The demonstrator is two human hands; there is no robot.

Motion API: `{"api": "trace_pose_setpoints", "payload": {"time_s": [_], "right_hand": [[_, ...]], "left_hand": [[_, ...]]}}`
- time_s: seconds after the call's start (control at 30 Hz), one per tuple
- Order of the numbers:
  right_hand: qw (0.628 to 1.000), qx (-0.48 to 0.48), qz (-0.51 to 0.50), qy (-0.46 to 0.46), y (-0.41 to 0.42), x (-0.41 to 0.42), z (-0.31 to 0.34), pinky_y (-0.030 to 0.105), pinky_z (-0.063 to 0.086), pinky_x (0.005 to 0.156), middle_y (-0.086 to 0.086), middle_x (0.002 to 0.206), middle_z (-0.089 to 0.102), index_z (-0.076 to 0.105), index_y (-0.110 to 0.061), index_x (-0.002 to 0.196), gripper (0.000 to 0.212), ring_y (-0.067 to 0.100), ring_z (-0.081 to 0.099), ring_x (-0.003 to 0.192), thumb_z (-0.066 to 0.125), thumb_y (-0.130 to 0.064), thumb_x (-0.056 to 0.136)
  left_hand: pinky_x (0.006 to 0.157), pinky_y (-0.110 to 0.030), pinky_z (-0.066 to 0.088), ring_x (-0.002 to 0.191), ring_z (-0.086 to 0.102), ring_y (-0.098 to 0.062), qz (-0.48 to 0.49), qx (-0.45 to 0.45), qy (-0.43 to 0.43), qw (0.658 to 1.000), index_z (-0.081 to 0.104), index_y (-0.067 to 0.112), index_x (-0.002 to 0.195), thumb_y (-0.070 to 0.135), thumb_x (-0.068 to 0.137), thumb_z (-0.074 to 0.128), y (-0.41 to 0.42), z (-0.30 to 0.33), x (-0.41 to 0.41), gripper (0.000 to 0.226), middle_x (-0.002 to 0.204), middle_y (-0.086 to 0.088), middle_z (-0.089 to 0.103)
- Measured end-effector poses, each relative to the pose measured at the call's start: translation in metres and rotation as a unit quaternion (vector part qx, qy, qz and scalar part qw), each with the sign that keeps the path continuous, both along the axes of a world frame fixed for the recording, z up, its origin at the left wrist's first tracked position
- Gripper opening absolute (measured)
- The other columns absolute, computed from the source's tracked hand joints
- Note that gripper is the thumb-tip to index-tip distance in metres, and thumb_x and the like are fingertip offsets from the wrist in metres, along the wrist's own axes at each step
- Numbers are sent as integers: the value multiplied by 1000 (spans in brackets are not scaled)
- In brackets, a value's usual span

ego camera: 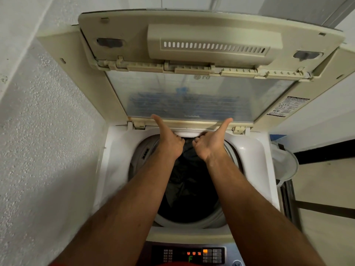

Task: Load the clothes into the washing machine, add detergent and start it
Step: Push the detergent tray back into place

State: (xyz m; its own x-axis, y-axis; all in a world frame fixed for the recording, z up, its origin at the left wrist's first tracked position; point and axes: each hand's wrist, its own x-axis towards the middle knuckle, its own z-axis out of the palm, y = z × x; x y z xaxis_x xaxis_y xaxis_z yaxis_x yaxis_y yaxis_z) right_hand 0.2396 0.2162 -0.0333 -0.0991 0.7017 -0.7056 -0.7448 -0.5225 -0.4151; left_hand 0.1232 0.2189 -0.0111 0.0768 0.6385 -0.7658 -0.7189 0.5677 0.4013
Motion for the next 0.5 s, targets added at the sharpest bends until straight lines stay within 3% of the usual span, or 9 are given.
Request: {"api": "trace_pose_setpoints", "payload": {"time_s": [0.23, 0.33, 0.4, 0.43, 0.47, 0.5], "right_hand": [[1000, 10, -1, -4, -7, -3, 7, 47, 0, 123, 9, 164, -1, -5, -13, 155, 130, 26, -1, 151, 18, -100, 61], [1000, -5, 4, -20, -4, -5, -2, 45, 7, 123, 7, 164, 8, 2, -15, 156, 133, 23, 11, 151, 20, -102, 57], [998, -5, 18, -57, -8, -3, -6, 41, 20, 121, 5, 161, 25, 13, -14, 156, 129, 21, 30, 144, 20, -100, 60], [996, -6, 40, -79, -9, -3, -7, 36, 35, 111, 4, 150, 43, 27, -12, 153, 119, 17, 48, 128, 21, -96, 68], [991, -15, 65, -112, -13, -3, -6, 28, 47, 89, 1, 125, 61, 47, -12, 141, 100, 11, 60, 100, 25, -87, 78], [985, -29, 85, -149, -18, -4, -6, 21, 48, 65, -2, 93, 68, 62, -14, 114, 70, 7, 59, 70, 32, -72, 89]], "left_hand": [[117, -41, 22, 136, 39, -24, -12, 31, 18, 999, 32, 16, 148, 91, 70, 21, -5, 1, -2, 109, 149, -9, 40], [116, -40, 21, 140, 33, -25, -19, 28, 30, 999, 27, 16, 150, 91, 70, 19, -4, 2, -1, 109, 153, -9, 34], [120, -41, 13, 145, 22, -25, -47, 24, 40, 998, 18, 14, 153, 93, 67, 19, -9, 0, -4, 116, 157, -11, 22], [120, -41, 12, 145, 20, -24, -62, 26, 40, 997, 15, 13, 153, 92, 69, 18, -13, 0, -6, 115, 158, -11, 19], [120, -41, 13, 146, 20, -24, -78, 30, 46, 995, 13, 10, 153, 89, 73, 17, -19, -1, -9, 112, 158, -12, 19], [120, -40, 15, 145, 21, -24, -98, 34, 62, 993, 13, 8, 152, 83, 80, 16, -24, -1, -12, 104, 158, -13, 19]]}}
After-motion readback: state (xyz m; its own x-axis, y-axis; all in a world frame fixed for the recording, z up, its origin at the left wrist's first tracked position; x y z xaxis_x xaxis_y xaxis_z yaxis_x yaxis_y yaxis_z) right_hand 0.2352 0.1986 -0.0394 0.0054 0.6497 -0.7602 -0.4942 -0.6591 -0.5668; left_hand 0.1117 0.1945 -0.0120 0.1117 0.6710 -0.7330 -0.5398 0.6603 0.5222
